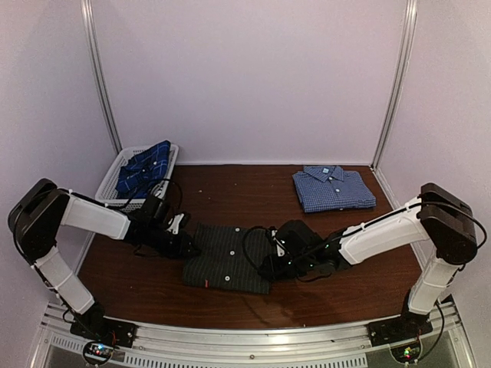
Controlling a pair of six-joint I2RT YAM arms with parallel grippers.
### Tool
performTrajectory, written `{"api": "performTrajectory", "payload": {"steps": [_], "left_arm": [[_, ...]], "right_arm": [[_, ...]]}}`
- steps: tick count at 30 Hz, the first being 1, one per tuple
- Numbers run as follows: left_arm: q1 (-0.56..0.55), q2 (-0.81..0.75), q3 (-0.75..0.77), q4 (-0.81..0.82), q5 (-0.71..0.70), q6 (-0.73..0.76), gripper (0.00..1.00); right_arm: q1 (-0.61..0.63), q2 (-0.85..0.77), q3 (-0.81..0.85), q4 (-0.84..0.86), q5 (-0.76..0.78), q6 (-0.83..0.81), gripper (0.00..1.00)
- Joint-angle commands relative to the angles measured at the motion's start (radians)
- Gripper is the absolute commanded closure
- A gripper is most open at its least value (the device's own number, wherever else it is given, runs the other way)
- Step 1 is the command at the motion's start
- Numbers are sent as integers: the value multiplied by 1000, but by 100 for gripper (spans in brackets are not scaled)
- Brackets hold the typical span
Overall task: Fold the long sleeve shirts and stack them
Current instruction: Pick up the square-folded shirt from the center of the board.
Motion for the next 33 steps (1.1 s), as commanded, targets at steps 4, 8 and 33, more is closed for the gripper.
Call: {"api": "performTrajectory", "payload": {"steps": [4,8,33], "left_arm": [[-16,49,-57,21,128,-89,95],[-16,-20,-45,-1,140,-112,100],[94,-316,148,-591,44,150,100]], "right_arm": [[9,-18,-30,9,48,23,66],[19,-41,-28,-14,72,23,66],[106,129,234,-68,190,17,73]]}}
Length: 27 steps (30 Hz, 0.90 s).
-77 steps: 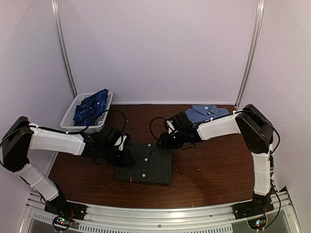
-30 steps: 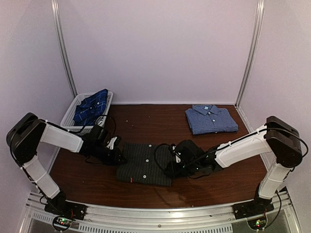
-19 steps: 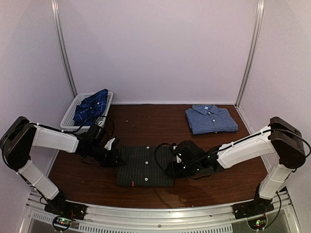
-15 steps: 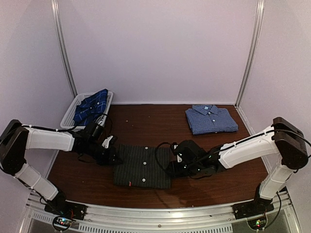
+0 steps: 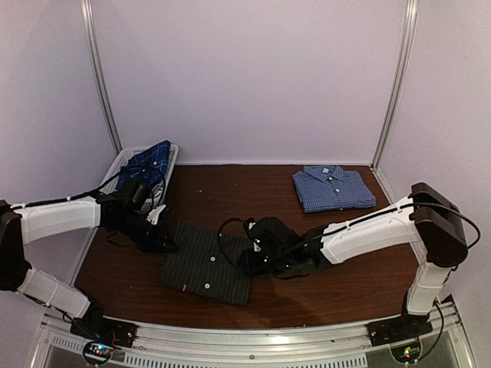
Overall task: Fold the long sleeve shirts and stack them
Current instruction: Pick up the square-folded shirt from the center of the board, then turn over the square folded shirt at the center of the board.
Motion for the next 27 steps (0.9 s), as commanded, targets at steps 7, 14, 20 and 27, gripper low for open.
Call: {"api": "performTrajectory", "payload": {"steps": [7,14,20,27], "left_arm": [[9,-53,154,-107,32,79,100],[8,-19,282,-108,87,72,100],[-16,13,306,24,169,-47,100],[-108,75,298,208,145,-213,100]], "right_arm": [[5,220,147,69,-11,3,76],[6,381,341,129,-64,29,77],[8,551,550,260,-153,68,75],[-15,680,683,450,-322,131,72]]}}
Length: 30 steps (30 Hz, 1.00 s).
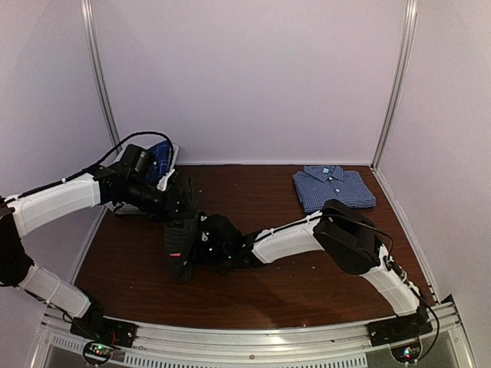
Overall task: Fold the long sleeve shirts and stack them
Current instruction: Turn over the square folded shirt at the center of the board.
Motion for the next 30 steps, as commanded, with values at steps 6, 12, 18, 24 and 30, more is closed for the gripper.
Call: {"api": "performTrajectory", "payload": {"steps": [6,12,18,24,30], "left_arm": [[-71,98,-13,256,14,-119,100],[-73,134,-17,282,16,-119,100],[-78,161,-14,292,15,-115,100],[-105,204,-1,314,10,-112,100],[-196,337,69,386,-28,-145,100]], "right_arm": [[-21,-39,-134,272,-160,34,67],[-59,-171,-339,329,-108,39,64],[-74,-276,-497,379,-66,46,63],[-87,-448,-664,269,57,32,58],[-106,-728,-824,35,215,6,54]]}}
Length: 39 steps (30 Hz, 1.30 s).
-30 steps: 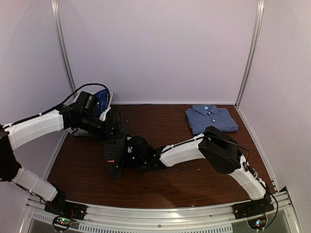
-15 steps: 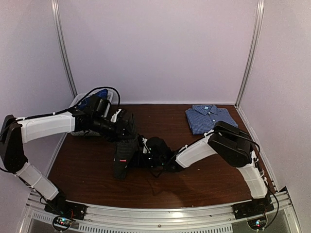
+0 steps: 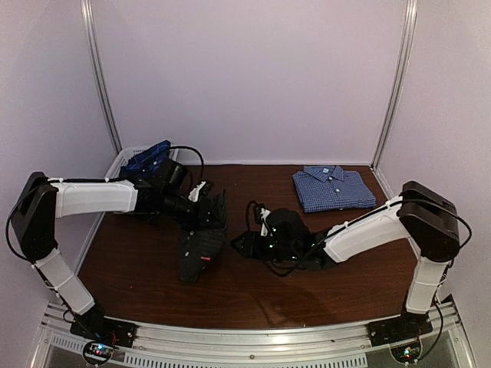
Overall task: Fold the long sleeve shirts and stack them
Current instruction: Turn over the square folded shirt at the center of the board.
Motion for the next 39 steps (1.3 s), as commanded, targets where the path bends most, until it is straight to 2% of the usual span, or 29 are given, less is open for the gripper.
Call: {"api": "performTrajectory", "payload": {"steps": [1,3,6,9,11,14,17,25,28,33,39], "left_arm": [[-85,129,93,108,-53,-34,100],[-150,236,162,133,-69,-47,100],[-231,352,313,110,-103,-46,65],[-250,380,375,111,-127,-59,47],[-249,363,383,98,-155,-53,40],[-233,301,360,70,-191,-34,38],[-200,201,274,49,-245,-18,36],[-21,-67,-66,9,-294,70,35],[51,-124,-172,24,-243,110,32],[95,-120,-247,64,-204,152,27],[102,-30,-269,140,-198,134,28]], "right_arm": [[-26,-220,-122,-200,181,-25,53],[-39,-327,-193,-265,235,-21,49],[-64,-448,-272,-327,260,-20,42],[-73,-502,-293,-371,267,-33,35],[-73,-503,-275,-400,268,-51,31],[-73,-467,-224,-431,259,-85,27],[-73,-384,-158,-448,228,-132,25],[-71,-189,-13,-486,152,-201,28],[-71,-142,22,-492,144,-212,28],[-71,-67,76,-501,127,-216,30],[-71,-9,97,-497,127,-187,32]]}}
